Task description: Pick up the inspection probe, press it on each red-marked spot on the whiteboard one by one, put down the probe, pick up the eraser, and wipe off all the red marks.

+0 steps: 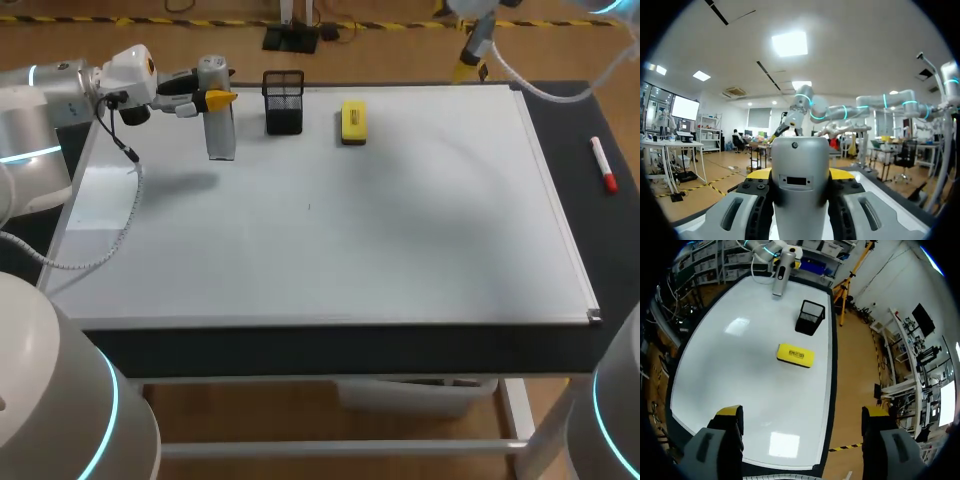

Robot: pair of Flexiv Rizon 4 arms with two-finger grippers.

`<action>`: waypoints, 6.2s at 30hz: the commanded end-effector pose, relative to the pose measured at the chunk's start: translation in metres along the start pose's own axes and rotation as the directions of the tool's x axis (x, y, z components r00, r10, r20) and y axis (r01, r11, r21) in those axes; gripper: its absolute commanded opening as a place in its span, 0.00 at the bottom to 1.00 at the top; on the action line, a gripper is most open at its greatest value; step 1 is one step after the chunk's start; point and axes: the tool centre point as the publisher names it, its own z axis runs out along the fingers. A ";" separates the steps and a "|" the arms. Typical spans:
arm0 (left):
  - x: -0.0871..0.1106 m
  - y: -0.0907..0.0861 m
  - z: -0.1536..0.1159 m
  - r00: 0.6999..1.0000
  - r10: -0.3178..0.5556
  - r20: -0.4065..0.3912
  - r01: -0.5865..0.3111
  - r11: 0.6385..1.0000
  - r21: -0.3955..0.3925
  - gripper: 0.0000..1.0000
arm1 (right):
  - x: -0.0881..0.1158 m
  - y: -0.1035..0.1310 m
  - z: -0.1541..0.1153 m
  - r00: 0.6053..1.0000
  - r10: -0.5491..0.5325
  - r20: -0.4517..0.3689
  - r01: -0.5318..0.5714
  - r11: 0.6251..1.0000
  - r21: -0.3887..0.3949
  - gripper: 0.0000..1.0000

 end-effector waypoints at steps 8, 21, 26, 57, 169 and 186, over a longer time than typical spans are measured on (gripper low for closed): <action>0.000 -0.001 0.000 1.000 0.001 0.000 -0.001 1.000 0.000 0.00 | 0.016 0.001 -0.033 0.999 0.030 0.029 -0.029 0.999 -0.032 1.00; 0.000 -0.001 0.000 1.000 0.001 0.000 -0.001 1.000 0.000 0.00 | 0.016 0.001 -0.033 0.999 0.030 0.029 -0.029 0.999 -0.032 1.00; 0.000 -0.001 0.000 1.000 0.001 0.000 -0.001 1.000 0.000 0.00 | 0.016 0.001 -0.033 0.999 0.030 0.029 -0.029 0.999 -0.032 1.00; -0.017 -0.009 0.007 0.998 0.047 -0.028 -0.047 0.999 0.016 0.00 | 0.016 0.001 -0.033 0.999 0.030 0.029 -0.029 0.999 -0.032 1.00; -0.132 0.022 0.118 0.945 0.082 -0.317 -0.042 0.990 0.131 0.00 | 0.016 0.001 -0.033 0.999 0.030 0.029 -0.029 0.999 -0.032 1.00; -0.135 0.036 0.120 0.933 0.052 -0.356 -0.011 0.993 0.116 0.00 | 0.016 0.001 -0.033 0.999 0.030 0.029 -0.029 0.999 -0.032 1.00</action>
